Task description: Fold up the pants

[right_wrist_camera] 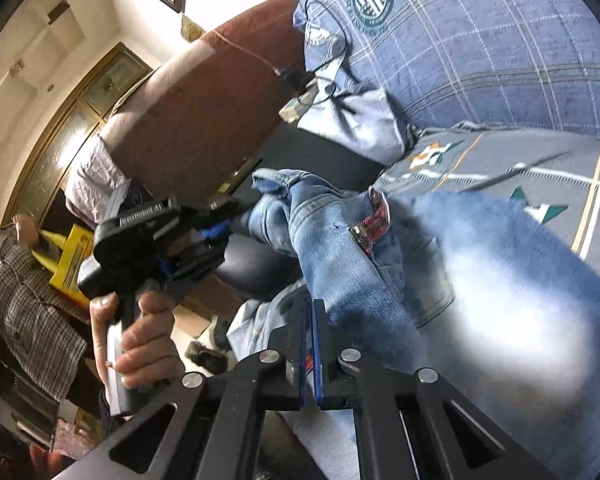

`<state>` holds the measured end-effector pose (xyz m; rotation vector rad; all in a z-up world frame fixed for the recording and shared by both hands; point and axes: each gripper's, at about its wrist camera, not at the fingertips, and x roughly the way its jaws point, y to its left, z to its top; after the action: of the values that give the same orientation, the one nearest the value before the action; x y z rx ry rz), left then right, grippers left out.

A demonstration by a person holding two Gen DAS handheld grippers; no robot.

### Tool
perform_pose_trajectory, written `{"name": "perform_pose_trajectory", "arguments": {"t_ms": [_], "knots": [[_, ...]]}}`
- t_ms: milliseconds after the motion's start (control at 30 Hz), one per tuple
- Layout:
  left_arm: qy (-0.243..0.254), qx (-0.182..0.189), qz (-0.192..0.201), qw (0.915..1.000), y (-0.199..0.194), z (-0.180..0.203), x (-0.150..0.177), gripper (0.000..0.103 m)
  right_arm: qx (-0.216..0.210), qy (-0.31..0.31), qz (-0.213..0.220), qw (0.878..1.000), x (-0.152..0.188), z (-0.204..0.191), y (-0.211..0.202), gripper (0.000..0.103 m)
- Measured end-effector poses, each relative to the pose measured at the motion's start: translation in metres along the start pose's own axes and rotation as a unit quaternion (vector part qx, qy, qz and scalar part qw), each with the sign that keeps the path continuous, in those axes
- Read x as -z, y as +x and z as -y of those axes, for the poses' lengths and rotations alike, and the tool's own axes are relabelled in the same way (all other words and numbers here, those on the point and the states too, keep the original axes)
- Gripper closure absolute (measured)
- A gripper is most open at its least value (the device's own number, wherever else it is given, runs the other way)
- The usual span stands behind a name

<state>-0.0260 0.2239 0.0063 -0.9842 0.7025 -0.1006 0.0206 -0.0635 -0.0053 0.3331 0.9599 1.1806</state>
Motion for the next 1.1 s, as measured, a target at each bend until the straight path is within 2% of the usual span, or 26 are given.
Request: {"name": "perform_pose_trajectory", "arguments": {"t_ms": [67,133,200,233,300,367,467,500,533,600,633,667,767,800,833,867,933,1033,1067,1100], "knots": [[-0.002,-0.033,0.008,0.9994,-0.009,-0.006,0.007,0.097,-0.006,-0.006,-0.006,1.0,0.005,-0.004,0.004,0.101],[-0.002,-0.089,0.015,0.9959,-0.013,-0.013,0.013,0.097,-0.009,-0.008,-0.02,1.0,0.012,-0.008,0.013,0.101],[-0.003,-0.162,0.026,0.9864,-0.015,-0.025,0.017,0.097,-0.011,-0.008,-0.043,0.999,0.022,-0.011,0.029,0.101],[-0.011,-0.177,0.021,0.984,-0.012,-0.032,0.019,0.097,-0.011,-0.01,-0.057,0.998,0.029,-0.013,0.039,0.101],[-0.025,-0.181,0.019,0.9829,-0.01,-0.044,0.025,0.097,0.006,-0.018,-0.077,0.997,0.04,-0.015,0.052,0.101],[-0.04,-0.167,0.028,0.9848,-0.013,-0.051,0.028,0.096,0.012,-0.023,-0.087,0.996,0.048,-0.018,0.059,0.101],[-0.062,-0.128,0.036,0.9893,-0.018,-0.061,0.029,0.096,0.016,-0.056,-0.061,0.996,0.045,-0.037,0.038,0.097],[-0.064,-0.124,0.037,0.9896,-0.019,-0.061,0.028,0.096,0.035,-0.084,-0.045,0.995,0.043,-0.048,0.026,0.086],[-0.066,-0.118,0.037,0.9902,-0.019,-0.061,0.028,0.096,0.057,-0.101,-0.031,0.993,0.043,-0.055,0.018,0.055],[-0.071,-0.109,0.042,0.9906,-0.019,-0.061,0.029,0.094,0.11,-0.114,-0.002,0.987,0.044,-0.057,0.007,0.023],[-0.067,-0.104,0.052,0.991,-0.018,-0.062,0.03,0.092,0.13,-0.113,0.012,0.985,0.046,-0.052,0.005,0.023],[-0.064,-0.104,0.055,0.991,-0.015,-0.063,0.029,0.091,0.141,-0.11,0.006,0.984,0.048,-0.045,0.007,0.023],[-0.066,-0.092,0.051,0.9922,-0.01,-0.064,0.03,0.089,0.165,-0.102,-0.032,0.981,0.054,-0.022,0.031,0.04],[-0.06,-0.092,0.056,0.9923,-0.01,-0.063,0.029,0.078,0.179,-0.109,-0.041,0.977,0.058,-0.018,0.041,0.048],[-0.052,-0.099,0.06,0.9919,-0.01,-0.06,0.028,0.062,0.194,-0.112,-0.044,0.974,0.06,-0.015,0.046,0.054],[-0.049,-0.101,0.061,0.9918,-0.009,-0.059,0.028,0.058,0.204,-0.107,-0.044,0.972,0.06,-0.01,0.05,0.057],[-0.045,-0.094,0.062,0.9926,-0.008,-0.059,0.027,0.057,0.2,-0.092,-0.049,0.974,0.062,-0.003,0.056,0.078],[-0.029,-0.095,0.07,0.9926,-0.006,-0.053,0.029,0.058,0.213,-0.097,-0.047,0.971,0.06,-0.007,0.052,0.087],[-0.025,-0.102,0.071,0.9919,-0.004,-0.051,0.029,0.063,0.215,-0.1,-0.043,0.97,0.06,-0.012,0.049,0.088],[-0.02,-0.11,0.069,0.9913,-0.003,-0.05,0.031,0.074,0.212,-0.098,-0.038,0.972,0.058,-0.016,0.043,0.089]]}}
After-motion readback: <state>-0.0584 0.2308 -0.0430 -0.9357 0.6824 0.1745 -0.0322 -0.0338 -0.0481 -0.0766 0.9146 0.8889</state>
